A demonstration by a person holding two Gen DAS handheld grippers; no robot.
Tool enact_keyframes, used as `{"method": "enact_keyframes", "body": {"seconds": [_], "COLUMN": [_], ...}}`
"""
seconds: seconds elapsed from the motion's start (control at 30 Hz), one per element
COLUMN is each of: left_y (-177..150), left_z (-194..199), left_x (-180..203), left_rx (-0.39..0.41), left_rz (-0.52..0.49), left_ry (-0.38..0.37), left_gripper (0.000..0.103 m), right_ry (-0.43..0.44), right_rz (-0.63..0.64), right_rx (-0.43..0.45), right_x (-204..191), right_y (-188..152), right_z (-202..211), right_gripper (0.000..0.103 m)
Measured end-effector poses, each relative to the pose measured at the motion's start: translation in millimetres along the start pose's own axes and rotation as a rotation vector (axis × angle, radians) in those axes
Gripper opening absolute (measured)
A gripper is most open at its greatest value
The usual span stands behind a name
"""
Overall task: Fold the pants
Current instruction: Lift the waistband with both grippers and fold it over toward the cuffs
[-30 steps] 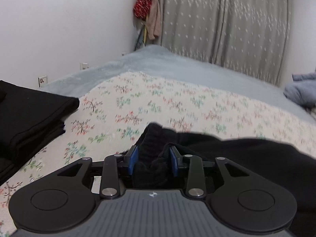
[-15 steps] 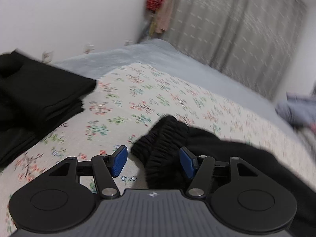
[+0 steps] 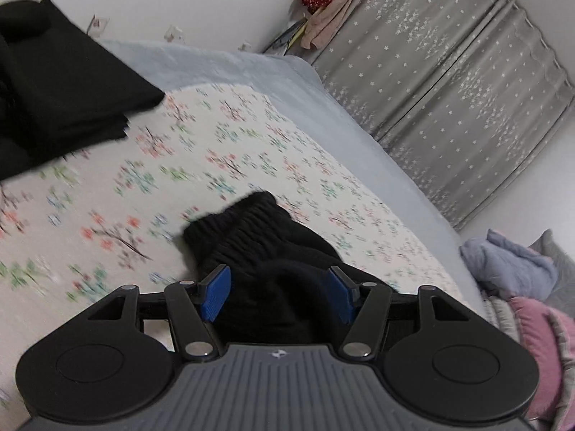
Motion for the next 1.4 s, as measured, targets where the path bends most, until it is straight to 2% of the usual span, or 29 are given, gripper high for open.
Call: {"method": "enact_keyframes", "body": {"seconds": [0.17, 0.27, 0.3, 0.33, 0.37, 0.4, 0.43, 0.47, 0.57, 0.67, 0.77, 0.87, 0.93, 1.0, 1.13, 1.2, 1.27, 1.4], "left_y": [-9.6, -9.2, -9.3, -9.3, -8.9, -8.1, -6.8, -6.0, -1.5, 11.7, 29.7, 44.3, 44.9, 39.5, 11.9, 3.0, 1.4, 3.4], "left_z": [-17.5, -31.9, -37.2, -41.2, -43.7, -46.1, -49.0, -51.8, -50.9, -41.7, -32.8, -16.7, -8.3, -13.5, -38.1, -39.3, -33.9, -25.4], "left_x": [3.5, 4.8, 5.5, 6.7, 8.5, 10.8, 12.3, 12.6, 11.4, 13.4, 28.5, 41.7, 38.7, 25.0, -13.2, -20.8, -23.8, -24.1], "left_rx": [-0.080, -0.085, -0.087, -0.085, -0.075, -0.065, -0.060, -0.062, -0.054, 0.013, 0.098, 0.226, 0.263, 0.215, 0.024, -0.033, -0.070, -0.075], "left_rz": [0.165, 0.218, 0.236, 0.251, 0.257, 0.252, 0.242, 0.238, 0.255, 0.254, 0.177, 0.129, 0.122, 0.131, 0.170, 0.134, 0.087, 0.058], "left_ry": [0.019, 0.063, 0.080, 0.101, 0.134, 0.169, 0.189, 0.189, 0.189, 0.138, 0.070, -0.093, -0.157, -0.129, 0.033, 0.095, 0.134, 0.144], "left_gripper": [0.090, 0.094, 0.093, 0.088, 0.080, 0.059, 0.032, 0.023, 0.021, 0.020, 0.019, 0.019, 0.019, 0.020, 0.020, 0.018, 0.018, 0.018], "right_ry": [0.003, 0.038, 0.021, -0.004, -0.025, -0.034, -0.032, -0.036, -0.030, -0.008, 0.017, 0.066, 0.106, 0.109, 0.052, 0.005, -0.024, -0.058], "right_rz": [-0.153, -0.249, -0.266, -0.278, -0.294, -0.316, -0.337, -0.343, -0.338, -0.317, -0.271, -0.171, -0.088, -0.056, -0.121, -0.103, -0.063, -0.012], "right_rx": [-0.097, -0.089, -0.083, -0.078, -0.073, -0.070, -0.064, -0.053, -0.002, 0.036, 0.076, 0.176, 0.251, 0.260, 0.090, 0.015, -0.045, -0.107], "right_x": [4.8, 6.7, 6.3, 6.3, 7.2, 8.4, 9.5, 8.5, 1.6, -6.0, -14.0, -33.9, -50.1, -53.3, -25.5, -18.4, -16.8, -11.6], "right_y": [-15.2, -20.4, -21.6, -22.8, -24.2, -25.6, -27.6, -27.4, -23.5, -18.0, -7.9, 11.6, 19.3, 20.0, 1.8, -7.2, -13.8, -20.3], "right_z": [-17.8, -28.5, -33.5, -38.9, -43.7, -48.9, -50.9, -52.7, -51.2, -49.2, -49.4, -43.4, -29.4, -24.3, -40.2, -44.3, -45.7, -50.6], "right_gripper": [0.076, 0.075, 0.069, 0.052, 0.042, 0.023, 0.017, 0.016, 0.009, 0.007, 0.006, 0.005, 0.005, 0.005, 0.005, 0.005, 0.005, 0.005]}}
Point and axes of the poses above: each gripper's, at about its wrist camera, not at the fingertips, and z roughly against the way its jaws point, x to its right, y to its top, the point moved 2 cm from there along -z, roughly the way its jaws point, and after that the axes turned 7 degrees about y, right-handed, at the moved point
